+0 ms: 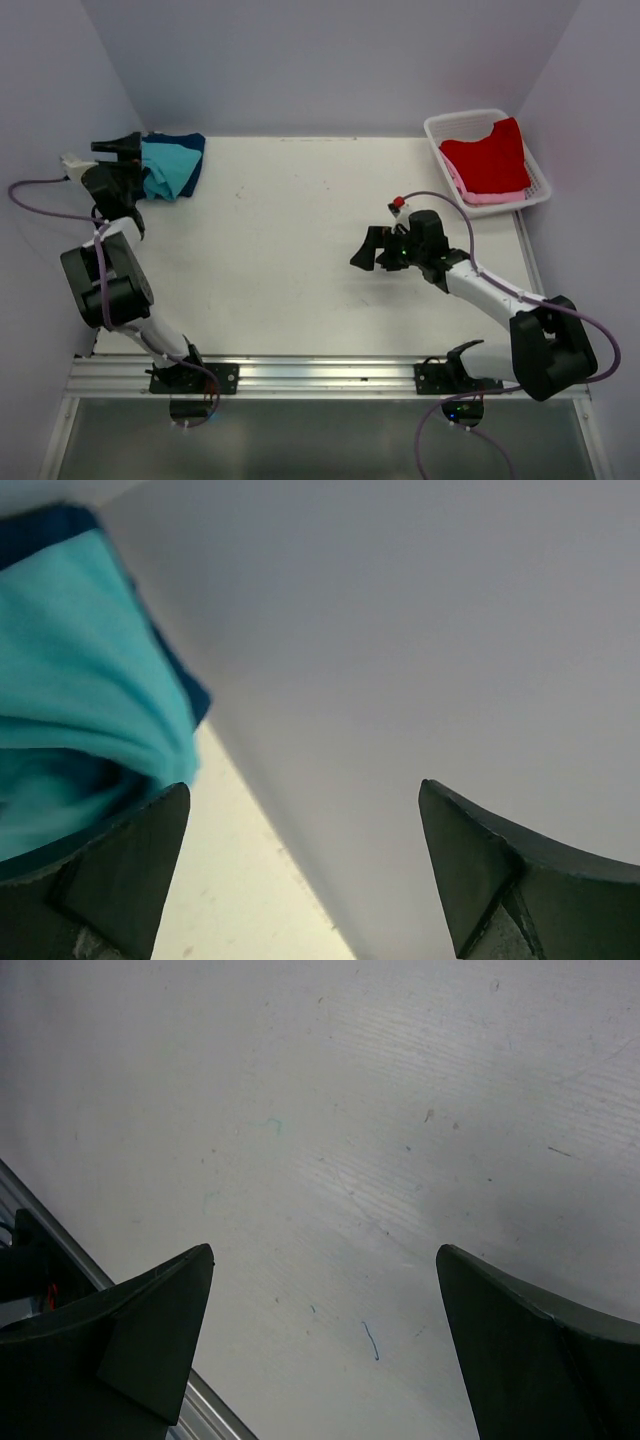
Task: Fold and stack the t-shirts
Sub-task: Neatly place the folded tshirt to the corner
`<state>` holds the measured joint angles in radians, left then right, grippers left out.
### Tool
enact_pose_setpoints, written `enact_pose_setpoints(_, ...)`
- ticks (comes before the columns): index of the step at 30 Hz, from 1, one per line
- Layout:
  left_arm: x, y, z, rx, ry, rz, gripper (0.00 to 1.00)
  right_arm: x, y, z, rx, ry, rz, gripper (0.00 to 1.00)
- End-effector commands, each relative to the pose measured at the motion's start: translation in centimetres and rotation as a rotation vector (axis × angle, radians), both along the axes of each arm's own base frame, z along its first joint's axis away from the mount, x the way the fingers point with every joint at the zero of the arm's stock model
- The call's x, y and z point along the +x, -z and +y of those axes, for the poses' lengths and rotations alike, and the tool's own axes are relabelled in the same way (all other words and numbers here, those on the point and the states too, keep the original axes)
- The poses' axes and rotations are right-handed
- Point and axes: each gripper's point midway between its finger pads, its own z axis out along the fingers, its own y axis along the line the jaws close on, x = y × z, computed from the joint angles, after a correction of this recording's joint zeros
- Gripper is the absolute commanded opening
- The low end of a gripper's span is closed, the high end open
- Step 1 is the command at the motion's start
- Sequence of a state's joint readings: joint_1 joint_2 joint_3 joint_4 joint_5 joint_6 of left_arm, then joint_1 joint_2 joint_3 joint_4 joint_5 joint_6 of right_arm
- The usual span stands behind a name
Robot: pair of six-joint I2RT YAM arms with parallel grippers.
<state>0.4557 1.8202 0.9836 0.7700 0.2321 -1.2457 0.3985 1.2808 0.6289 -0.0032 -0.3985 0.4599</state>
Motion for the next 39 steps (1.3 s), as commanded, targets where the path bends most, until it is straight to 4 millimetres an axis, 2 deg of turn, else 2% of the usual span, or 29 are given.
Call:
enact_pose_setpoints(1, -4.3, -10.4, 1.7, 0.074, -0.181, -0.114, 1.0, 0.0, -1.2, 0.7, 0.044, -0.032, -0.056, 0.98)
enact_pose_setpoints(2, -5.1, -9.8, 1.5, 0.046, -0.194, -0.041, 1.0, 0.1, -1.2, 0.7, 0.049, -0.032, -0.062, 0.98)
enact_pose_setpoints(3, -6.6, -12.5, 1.2, 0.066, -0.224, -0.075, 1.0, 0.0, -1.2, 0.8, 0.056, -0.036, -0.058, 0.98)
enact_pose_setpoints(6, -8.4, -14.8, -1.2, 0.079, -0.198, -0.079, 1.0, 0.0, -1.2, 1.1, 0.08, -0.036, -0.061, 0.98)
enact_pose_setpoints(8, -8.6, -15.8, -2.4, 0.103, -0.174, -0.109, 1.0, -0.1, -1.3, 1.3, 0.101, -0.035, -0.06, 0.98)
enact_pose_setpoints(10, -8.2, -15.9, -3.4, 0.113, -0.123, -0.13, 1.0, -0.3, -1.9, 1.3, 0.116, -0.032, -0.074, 0.98)
enact_pose_setpoints(11, -8.0, -16.6, -4.0, 0.136, -0.089, -0.169, 0.98, -0.5, -1.8, 1.1, 0.115, -0.028, -0.072, 0.98)
enact_pose_setpoints(12, -7.3, -16.1, -5.1, 0.152, -0.01, -0.173, 0.95, -0.7, -2.0, 1.1, 0.116, -0.026, -0.08, 0.98)
enact_pose_setpoints(13, -6.9, -16.4, -5.9, 0.181, 0.04, -0.2, 0.82, -0.9, -2.5, 0.7, 0.114, -0.018, -0.101, 0.98)
enact_pose_setpoints(15, -5.7, -16.2, -7.3, 0.225, 0.143, -0.235, 0.67, -1.0, -3.2, 0.3, 0.104, -0.006, -0.124, 0.98)
enact_pose_setpoints(16, -5.2, -16.7, -7.7, 0.255, 0.163, -0.273, 0.56, -1.2, -4.0, -0.1, 0.092, 0.002, -0.143, 0.97)
enact_pose_setpoints(17, -3.8, -15.1, -7.8, 0.275, 0.193, -0.245, 0.41, -1.0, -4.5, -0.5, 0.08, 0.022, -0.161, 0.96)
enact_pose_setpoints(18, -3.1, -14.4, -7.8, 0.283, 0.208, -0.227, 0.22, -1.1, -5.0, -0.7, 0.075, 0.028, -0.173, 0.94)
enact_pose_setpoints(19, -2.2, -14.0, -7.1, 0.29, 0.191, -0.203, 0.0, -1.5, -5.9, -1.0, 0.077, 0.031, -0.186, 0.79)
enact_pose_setpoints(20, -0.9, -11.9, -6.2, 0.315, 0.175, -0.153, 0.0, -1.6, -6.4, -1.1, 0.079, 0.034, -0.196, 0.6)
enact_pose_setpoints(22, 0.9, -10.8, -4.4, 0.329, 0.117, -0.089, 0.0, -2.1, -7.2, -1.6, 0.065, 0.047, -0.195, 0.16)
enact_pose_setpoints(23, 2.0, -8.4, -3.2, 0.336, 0.089, -0.022, 0.0, -2.3, -8.2, -2.0, 0.069, 0.064, -0.224, 0.0)
enact_pose_setpoints(24, 2.3, -7.5, -1.2, 0.338, -0.009, 0.025, 0.0, -2.6, -8.7, -2.1, 0.077, 0.066, -0.237, 0.0)
enact_pose_setpoints(25, 2.8, -7.0, -0.3, 0.345, -0.042, 0.052, 0.0, -3.0, -8.9, -2.2, 0.087, 0.066, -0.245, 0.0)
enact_pose_setpoints(26, 3.5, -4.8, 0.4, 0.331, -0.06, 0.101, 0.0, -3.5, -9.8, -2.3, 0.107, 0.066, -0.274, 0.0)
enact_pose_setpoints(27, 4.0, -3.7, 1.2, 0.322, -0.092, 0.138, 0.0, -3.8, -9.6, -2.5, 0.111, 0.074, -0.272, 0.0)
enact_pose_setpoints(28, 4.9, -1.2, 1.9, 0.303, -0.093, 0.209, 0.0, -4.1, -9.6, -2.7, 0.108, 0.078, -0.272, 0.0)
enact_pose_setpoints(30, 5.4, 1.9, 2.8, 0.275, -0.12, 0.302, 0.0, -4.5, -10.0, -3.2, 0.106, 0.087, -0.297, 0.0)
enact_pose_setpoints(31, 5.2, 5.0, 3.1, 0.233, -0.126, 0.389, 0.0, -4.8, -9.8, -3.4, 0.098, 0.09, -0.286, 0.0)
enact_pose_setpoints(33, 4.9, 7.8, 2.9, 0.2, -0.128, 0.449, 0.0, -5.2, -10.2, -3.7, 0.091, 0.089, -0.3, 0.0)
enact_pose_setpoints(34, 4.5, 10.3, 2.6, 0.176, -0.12, 0.504, 0.0, -5.3, -10.3, -3.8, 0.086, 0.09, -0.297, 0.0)
enact_pose_setpoints(36, 4.2, 13.4, 1.4, 0.138, -0.086, 0.588, 0.0, -5.4, -11.0, -3.9, 0.085, 0.089, -0.316, 0.0)
enact_pose_setpoints(37, 3.6, 16.4, 0.8, 0.086, -0.066, 0.671, 0.0, -5.4, -11.0, -4.0, 0.081, 0.096, -0.315, 0.0)
enact_pose_setpoints(39, 2.9, 18.7, -0.1, 0.031, -0.03, 0.725, 0.0, -5.4, -11.7, -4.1, 0.082, 0.094, -0.327, 0.0)
